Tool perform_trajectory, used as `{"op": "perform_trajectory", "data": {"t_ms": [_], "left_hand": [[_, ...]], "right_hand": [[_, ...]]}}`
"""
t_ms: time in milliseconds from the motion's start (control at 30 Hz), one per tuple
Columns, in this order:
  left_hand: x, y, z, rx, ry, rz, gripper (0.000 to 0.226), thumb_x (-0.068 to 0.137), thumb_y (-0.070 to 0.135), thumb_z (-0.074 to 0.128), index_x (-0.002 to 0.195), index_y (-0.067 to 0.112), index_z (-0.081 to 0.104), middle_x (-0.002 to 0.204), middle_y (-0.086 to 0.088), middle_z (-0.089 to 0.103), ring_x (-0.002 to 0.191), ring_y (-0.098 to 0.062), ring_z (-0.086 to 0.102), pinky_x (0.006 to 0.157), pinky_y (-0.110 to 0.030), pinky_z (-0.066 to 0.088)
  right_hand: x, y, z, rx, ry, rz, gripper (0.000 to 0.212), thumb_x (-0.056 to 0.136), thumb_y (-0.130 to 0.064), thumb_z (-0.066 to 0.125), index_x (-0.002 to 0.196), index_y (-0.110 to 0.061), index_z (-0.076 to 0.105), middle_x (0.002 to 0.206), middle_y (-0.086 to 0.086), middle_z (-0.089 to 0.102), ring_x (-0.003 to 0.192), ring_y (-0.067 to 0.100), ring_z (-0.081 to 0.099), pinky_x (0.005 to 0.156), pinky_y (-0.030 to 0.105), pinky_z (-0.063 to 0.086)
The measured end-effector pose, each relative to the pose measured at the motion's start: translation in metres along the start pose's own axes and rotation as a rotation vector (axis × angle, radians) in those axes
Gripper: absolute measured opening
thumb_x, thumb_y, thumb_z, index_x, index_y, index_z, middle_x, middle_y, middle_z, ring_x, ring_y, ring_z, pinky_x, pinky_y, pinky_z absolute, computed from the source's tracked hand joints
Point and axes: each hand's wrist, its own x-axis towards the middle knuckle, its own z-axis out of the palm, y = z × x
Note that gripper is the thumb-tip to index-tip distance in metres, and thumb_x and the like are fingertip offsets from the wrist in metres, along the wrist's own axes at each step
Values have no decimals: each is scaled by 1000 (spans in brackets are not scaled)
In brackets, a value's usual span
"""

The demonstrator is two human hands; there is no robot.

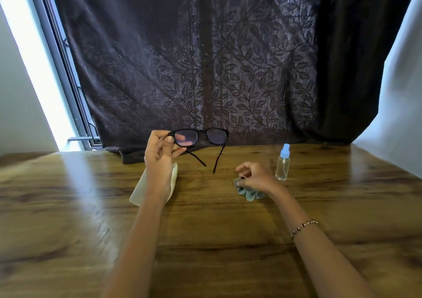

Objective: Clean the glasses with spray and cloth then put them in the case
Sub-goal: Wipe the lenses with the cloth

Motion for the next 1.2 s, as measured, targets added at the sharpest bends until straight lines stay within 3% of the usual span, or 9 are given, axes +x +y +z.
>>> {"op": "perform_trajectory", "data": {"t_ms": [67,133,300,467,600,800,967,1100,1200], "left_hand": [[0,-1,0,0,-8,-8,17,101,7,39,94,14,53,95,-10,67,87,-17,70,78,-27,57],[0,-2,0,0,-8,-16,16,101,7,38,96,12,52,95,-10,67,86,-16,69,77,-25,57],[-2,1,2,-42,-18,-49,13,101,5,37,103,6,50,93,-7,66,83,-11,70,74,-21,55],[-2,3,2,-101,-75,-103,13,101,6,38,99,9,51,92,-7,67,84,-16,70,76,-24,56],[1,1,-5,-29,-120,-79,15,100,6,40,100,9,55,88,-4,68,83,-15,70,77,-26,57],[11,1,-23,231,-206,4,26,101,2,38,116,10,58,101,-17,65,88,-26,71,80,-28,58],[17,7,-31,384,-244,60,35,102,7,38,129,22,54,117,-5,63,77,-19,73,69,-22,58],[14,26,-18,578,-11,362,27,100,15,46,120,15,63,109,-1,64,83,-4,64,75,-21,53],[12,35,-4,701,-34,529,27,96,21,54,120,17,66,110,3,62,102,-7,52,90,-18,40]], "right_hand": [[-1,-5,-4,118,14,-89,43,85,-13,70,125,-21,56,123,-6,58,113,12,54,89,24,46],[-4,-13,-10,300,44,-210,43,85,-14,70,125,-22,58,124,-8,60,115,9,55,97,26,45],[-8,-24,-13,509,111,-359,36,85,-13,70,120,-20,63,114,-8,68,107,1,61,78,6,47],[-7,-24,-10,552,213,-388,22,83,-12,73,104,-17,71,103,-3,72,99,8,65,87,22,52],[-8,-31,-7,601,289,-382,15,82,-8,72,97,-10,74,94,3,74,84,11,67,83,34,57],[-16,-47,-13,695,417,-392,18,80,-9,75,94,-20,75,85,0,76,80,16,71,78,27,58],[-20,-57,-22,742,519,-438,21,81,-7,74,99,-19,73,86,-4,76,80,11,72,79,29,58],[-25,-69,-26,407,684,-667,21,79,-5,75,100,-11,75,91,-2,72,85,8,68,80,19,54],[-26,-80,-18,96,736,-860,20,79,2,72,99,-3,75,89,2,73,82,6,65,79,18,52]]}}
